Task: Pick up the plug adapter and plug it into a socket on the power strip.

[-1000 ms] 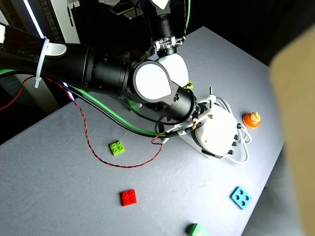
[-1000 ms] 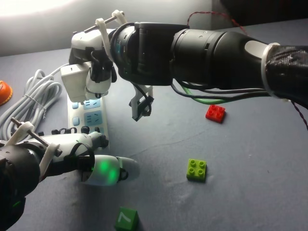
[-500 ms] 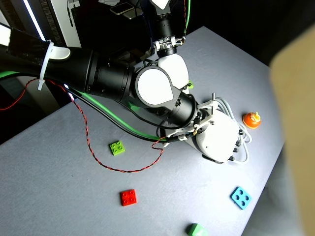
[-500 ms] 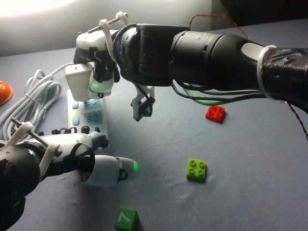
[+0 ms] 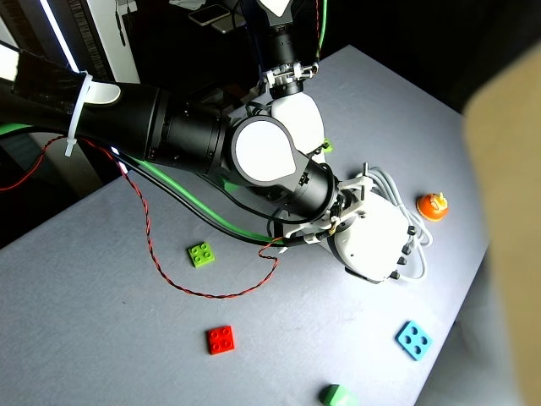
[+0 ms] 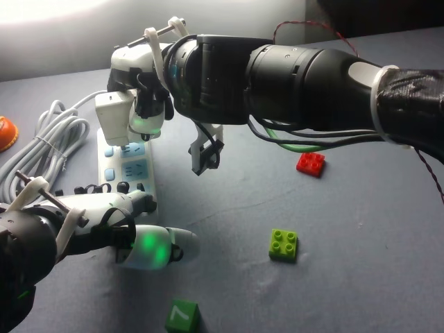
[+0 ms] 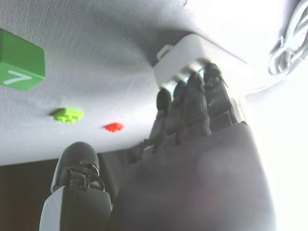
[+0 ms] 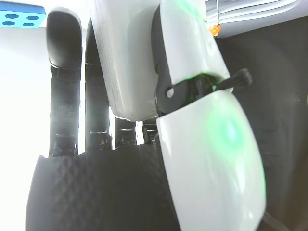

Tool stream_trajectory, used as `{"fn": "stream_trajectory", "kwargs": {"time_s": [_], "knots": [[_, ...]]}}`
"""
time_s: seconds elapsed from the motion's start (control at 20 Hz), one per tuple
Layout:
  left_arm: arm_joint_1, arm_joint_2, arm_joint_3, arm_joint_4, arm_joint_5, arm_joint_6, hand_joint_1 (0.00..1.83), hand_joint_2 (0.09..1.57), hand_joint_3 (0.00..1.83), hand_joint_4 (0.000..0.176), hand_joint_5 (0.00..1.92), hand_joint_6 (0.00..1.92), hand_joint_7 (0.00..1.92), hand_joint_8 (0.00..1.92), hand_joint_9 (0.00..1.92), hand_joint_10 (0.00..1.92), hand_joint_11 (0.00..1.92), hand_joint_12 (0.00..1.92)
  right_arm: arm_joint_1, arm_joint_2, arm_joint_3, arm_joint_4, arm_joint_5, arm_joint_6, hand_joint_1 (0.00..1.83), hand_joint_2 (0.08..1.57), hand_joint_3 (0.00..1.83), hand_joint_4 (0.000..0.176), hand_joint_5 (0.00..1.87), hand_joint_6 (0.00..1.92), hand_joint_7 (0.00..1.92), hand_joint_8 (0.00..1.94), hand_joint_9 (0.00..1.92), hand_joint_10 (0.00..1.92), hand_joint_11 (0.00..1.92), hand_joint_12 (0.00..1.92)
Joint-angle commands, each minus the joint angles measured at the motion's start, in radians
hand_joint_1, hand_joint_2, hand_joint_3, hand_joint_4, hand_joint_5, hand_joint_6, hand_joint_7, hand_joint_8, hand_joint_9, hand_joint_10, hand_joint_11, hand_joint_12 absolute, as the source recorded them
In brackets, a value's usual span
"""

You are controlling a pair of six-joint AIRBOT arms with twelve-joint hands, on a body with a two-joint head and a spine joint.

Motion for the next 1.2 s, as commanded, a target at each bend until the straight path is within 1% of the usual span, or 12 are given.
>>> {"fn": "stream_trajectory", "kwargs": {"time_s": [0.0,0.25,0.35,0.45,0.7,0.75,0.85,0.95,1.0,1.1,1.15], "knots": [[0.000,0.007,-0.003,0.026,0.013,-0.002,0.00,1.17,0.00,0.000,0.00,0.00,0.00,0.00,0.00,0.00,0.00,0.00,0.003,0.003,0.004,-0.021,0.041,0.003,1.37,1.16,0.00,0.000,0.83,1.02,0.89,1.17,0.84,1.40,0.80,1.44],[0.000,0.007,-0.002,0.026,0.012,-0.002,0.00,1.17,0.00,0.000,0.00,0.00,0.00,0.00,0.00,0.00,0.00,0.00,-0.002,0.006,0.004,-0.021,0.037,-0.001,1.36,1.18,0.00,0.000,0.80,1.04,0.86,1.22,0.83,1.44,0.79,1.46],[0.000,0.007,-0.001,0.026,0.013,-0.002,0.00,1.17,0.00,0.000,0.00,0.00,0.00,0.00,0.00,0.00,0.00,0.00,-0.002,0.007,0.004,-0.019,0.033,-0.001,1.37,1.17,0.00,0.000,0.83,0.98,0.87,1.20,0.84,1.43,0.80,1.45],[0.000,0.007,0.001,0.026,0.013,-0.002,0.00,1.17,0.00,0.000,0.00,0.00,0.00,0.00,0.00,0.00,0.00,0.00,-0.002,0.008,0.004,-0.019,0.030,-0.005,1.36,1.17,0.00,0.000,0.78,1.03,0.88,1.19,0.84,1.42,0.80,1.44],[0.004,0.008,0.000,0.026,0.013,-0.003,0.00,1.17,0.00,0.000,0.00,0.00,0.00,0.00,0.00,0.00,0.00,0.00,0.007,0.014,0.004,-0.017,0.026,-0.011,1.36,1.17,0.00,0.000,0.80,1.05,0.87,1.20,0.85,1.41,0.80,1.44],[0.004,0.008,0.000,0.026,0.013,-0.003,0.00,1.16,0.00,0.000,0.00,0.00,0.00,0.00,0.00,0.00,0.00,0.00,0.010,0.016,0.004,0.026,0.024,-0.050,1.36,1.17,0.00,0.000,0.81,1.02,0.88,1.19,0.84,1.41,0.80,1.43],[0.004,0.008,0.000,0.026,0.013,-0.003,0.00,1.16,0.00,0.000,0.00,0.00,0.00,0.00,0.00,0.00,0.00,0.00,0.012,0.019,0.003,0.122,0.017,-0.126,1.36,1.17,0.00,0.000,0.81,1.03,0.87,1.19,0.84,1.42,0.79,1.45],[0.006,0.010,-0.001,0.026,0.013,-0.003,0.00,1.17,0.00,0.000,0.00,0.00,0.00,0.00,0.00,0.00,0.00,0.00,0.011,0.019,0.003,0.128,0.015,-0.133,1.37,1.16,0.00,0.000,0.81,1.02,0.89,1.17,0.85,1.40,0.81,1.43],[0.007,0.011,-0.001,0.026,0.013,-0.003,0.00,1.17,0.00,0.000,0.00,0.00,0.00,0.00,0.00,0.00,0.00,0.00,0.009,0.019,0.003,0.128,0.016,-0.134,1.36,1.18,0.00,0.000,0.79,1.04,0.87,1.21,0.82,1.45,0.76,1.48],[0.007,0.011,-0.001,0.026,0.013,-0.003,0.00,1.17,0.00,0.000,0.00,0.00,0.00,0.00,0.00,0.00,0.00,0.00,0.009,0.020,0.003,0.128,0.025,-0.134,1.36,1.19,0.00,0.000,0.76,1.07,0.85,1.25,0.79,1.49,0.75,1.50],[0.006,0.011,-0.001,0.026,0.014,-0.003,0.00,1.16,0.00,0.000,0.00,0.00,0.00,0.00,0.00,0.00,0.01,0.00,0.008,0.019,0.003,0.128,0.031,-0.134,1.36,1.18,0.00,0.000,0.77,1.06,0.86,1.23,0.81,1.45,0.77,1.47]]}}
